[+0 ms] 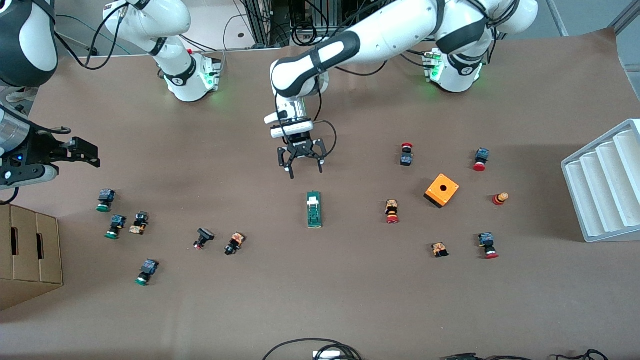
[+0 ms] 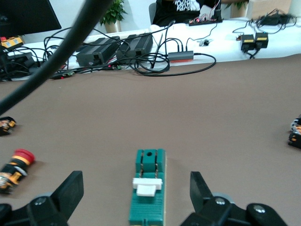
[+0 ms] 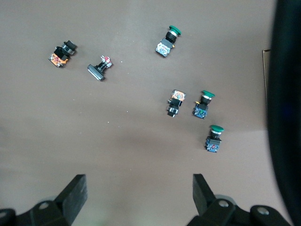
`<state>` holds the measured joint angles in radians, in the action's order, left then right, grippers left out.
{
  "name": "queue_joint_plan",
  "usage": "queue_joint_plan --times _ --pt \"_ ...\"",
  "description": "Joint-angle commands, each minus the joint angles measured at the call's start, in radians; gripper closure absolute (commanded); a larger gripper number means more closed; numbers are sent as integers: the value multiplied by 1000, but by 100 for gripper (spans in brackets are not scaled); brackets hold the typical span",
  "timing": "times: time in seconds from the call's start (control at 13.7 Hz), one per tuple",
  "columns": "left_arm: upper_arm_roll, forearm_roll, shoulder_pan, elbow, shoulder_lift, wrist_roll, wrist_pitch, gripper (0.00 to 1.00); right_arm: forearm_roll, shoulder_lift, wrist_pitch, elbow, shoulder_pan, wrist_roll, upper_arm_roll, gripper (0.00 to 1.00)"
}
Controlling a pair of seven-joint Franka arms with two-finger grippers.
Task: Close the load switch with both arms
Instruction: 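Lower the left gripper onto the green switch base and grasp it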
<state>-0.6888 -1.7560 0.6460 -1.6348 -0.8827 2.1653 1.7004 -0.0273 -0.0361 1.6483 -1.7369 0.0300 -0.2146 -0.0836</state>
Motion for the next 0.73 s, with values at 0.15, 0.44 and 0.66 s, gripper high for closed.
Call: queue_joint_plan --times 0.15,0.44,0.66 --pt "11 -75 18 18 -53 115 -47 0 -42 18 -2 25 -4 6 -2 0" --pt "11 -175 17 21 -120 157 -102 0 -37 42 16 25 5 66 -1 0" --pt "11 -210 18 23 -148 185 -116 0 -31 56 22 25 10 104 2 0"
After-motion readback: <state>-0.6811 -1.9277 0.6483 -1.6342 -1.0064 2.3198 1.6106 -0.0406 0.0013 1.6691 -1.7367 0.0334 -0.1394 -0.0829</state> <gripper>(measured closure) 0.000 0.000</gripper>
